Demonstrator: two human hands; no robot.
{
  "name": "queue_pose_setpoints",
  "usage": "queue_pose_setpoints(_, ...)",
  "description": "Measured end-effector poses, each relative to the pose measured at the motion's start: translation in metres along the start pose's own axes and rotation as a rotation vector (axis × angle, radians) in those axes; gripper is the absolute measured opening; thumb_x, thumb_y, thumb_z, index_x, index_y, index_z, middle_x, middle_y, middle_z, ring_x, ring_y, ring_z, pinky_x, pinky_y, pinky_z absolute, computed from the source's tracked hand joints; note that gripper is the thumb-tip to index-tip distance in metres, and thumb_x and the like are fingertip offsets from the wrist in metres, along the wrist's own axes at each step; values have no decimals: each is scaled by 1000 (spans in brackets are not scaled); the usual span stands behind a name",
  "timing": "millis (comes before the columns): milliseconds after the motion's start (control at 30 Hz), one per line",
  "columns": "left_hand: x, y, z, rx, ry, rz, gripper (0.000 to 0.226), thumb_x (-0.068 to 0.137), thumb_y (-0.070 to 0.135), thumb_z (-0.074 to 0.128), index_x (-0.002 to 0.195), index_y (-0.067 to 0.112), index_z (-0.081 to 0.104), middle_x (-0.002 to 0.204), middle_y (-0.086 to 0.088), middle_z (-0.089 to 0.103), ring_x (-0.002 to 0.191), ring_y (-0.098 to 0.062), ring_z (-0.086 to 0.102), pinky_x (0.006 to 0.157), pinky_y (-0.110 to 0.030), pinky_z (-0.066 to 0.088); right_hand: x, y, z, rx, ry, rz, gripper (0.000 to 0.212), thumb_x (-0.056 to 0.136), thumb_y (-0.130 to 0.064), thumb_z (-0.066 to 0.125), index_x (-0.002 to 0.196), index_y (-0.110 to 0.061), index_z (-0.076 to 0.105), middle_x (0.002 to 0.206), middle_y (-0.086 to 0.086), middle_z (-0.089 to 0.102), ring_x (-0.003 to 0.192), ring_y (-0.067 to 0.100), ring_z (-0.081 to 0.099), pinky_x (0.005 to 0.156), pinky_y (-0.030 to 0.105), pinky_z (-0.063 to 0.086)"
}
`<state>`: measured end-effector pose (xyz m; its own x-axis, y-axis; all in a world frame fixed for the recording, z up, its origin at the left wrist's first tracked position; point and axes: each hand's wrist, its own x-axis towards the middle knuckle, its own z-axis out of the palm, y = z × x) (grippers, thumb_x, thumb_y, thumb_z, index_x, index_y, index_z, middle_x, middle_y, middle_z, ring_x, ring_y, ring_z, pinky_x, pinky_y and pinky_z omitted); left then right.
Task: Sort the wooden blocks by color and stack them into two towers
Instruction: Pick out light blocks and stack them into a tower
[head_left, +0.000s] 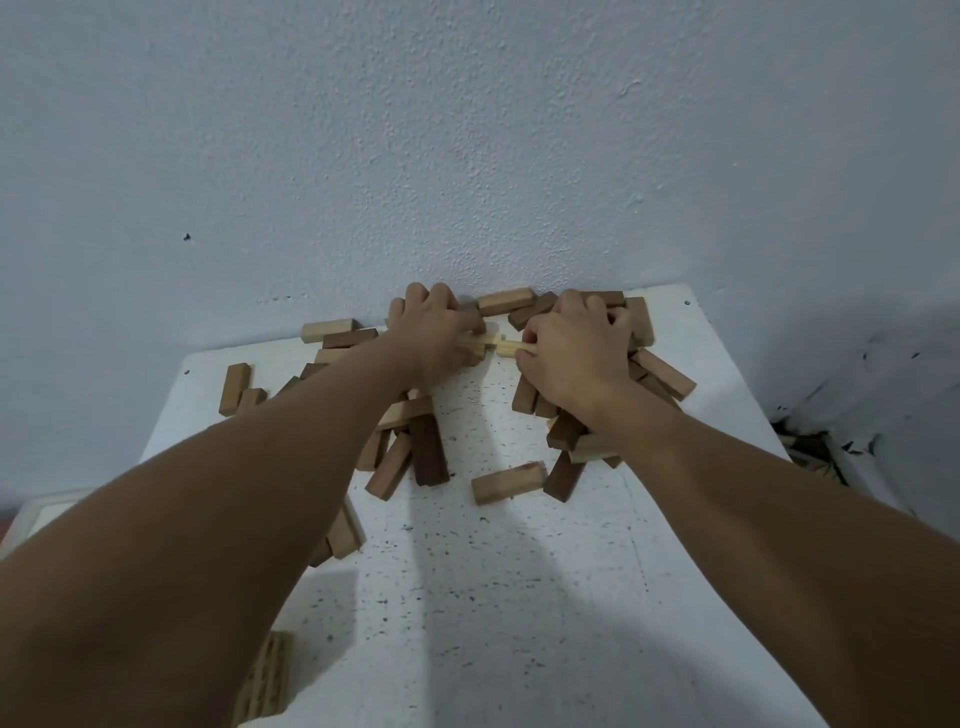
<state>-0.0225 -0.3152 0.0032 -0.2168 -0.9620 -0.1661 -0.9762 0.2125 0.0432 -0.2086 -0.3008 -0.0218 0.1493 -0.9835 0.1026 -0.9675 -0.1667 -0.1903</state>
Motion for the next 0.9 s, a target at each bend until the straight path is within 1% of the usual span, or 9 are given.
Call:
queue_pose_setpoints(133,-8,6,7,36,19,-31,43,103,48,53,142,31,55,139,-7,43,129,-32,31,109,-45,25,-8,5,-1,2,90,-48,26,92,-48,55,96,-30,73,116,-3,50,112,22,45,98,46,29)
queue_pose_setpoints(233,-18,11,4,-18,97,-120,47,106,47,48,149,29,49,142,-9,46,130,-33,34,107,-45,27,-12,13,-8,99,182,-33,24,88,-49,58,95,-30,71,111,-5,49,107,21,48,99,45,29)
queue_pose_setpoints(333,-32,21,0,-149,196,-213,38,106,46,50,136,25,58,133,-6,59,127,-31,47,105,-47,33,-22,15,-14,192,214,30,23,89,-52,58,93,-33,69,111,-6,49,110,20,47,104,46,28)
queue_pose_setpoints(433,-55,43,5,-334,291,-273,28,103,44,57,124,27,63,122,1,66,122,-29,55,102,-50,39,-43,10,-13,262,238,70,22,91,-54,58,93,-34,69,111,-9,49,113,17,44,109,48,27)
queue_pose_setpoints(600,-111,83,20,-456,401,-400,22,104,46,54,110,27,65,115,4,66,118,-27,54,96,-48,42,-94,1,-6,275,359,121,24,89,-56,61,94,-34,71,110,-7,55,112,21,47,96,44,25)
queue_pose_setpoints(667,-133,94,28,-481,414,-423,23,104,46,53,112,27,64,113,5,66,114,-27,55,95,-46,41,-117,-1,-4,327,378,148,21,88,-55,64,91,-35,69,112,-8,55,110,21,46,95,43,25)
queue_pose_setpoints(733,-153,99,36,-502,404,-429,25,105,46,52,115,26,63,113,4,66,113,-27,52,96,-48,42,-139,-4,-2,361,385,169,17,87,-53,66,87,-36,67,107,-10,53,106,18,43,93,40,23)
queue_pose_setpoints(833,-176,103,49,-499,396,-417,25,105,42,53,121,25,63,117,2,64,120,-28,47,100,-48,41,-164,-4,4,359,371,173,16,87,-52,66,86,-36,67,101,-13,50,101,14,41,87,35,17)
queue_pose_setpoints(900,-191,105,58,-512,401,-379,26,105,40,54,124,25,62,119,2,63,122,-26,46,98,-45,42,-179,-4,10,347,364,166,18,88,-53,65,86,-35,68,101,-12,53,98,14,45,85,35,19)
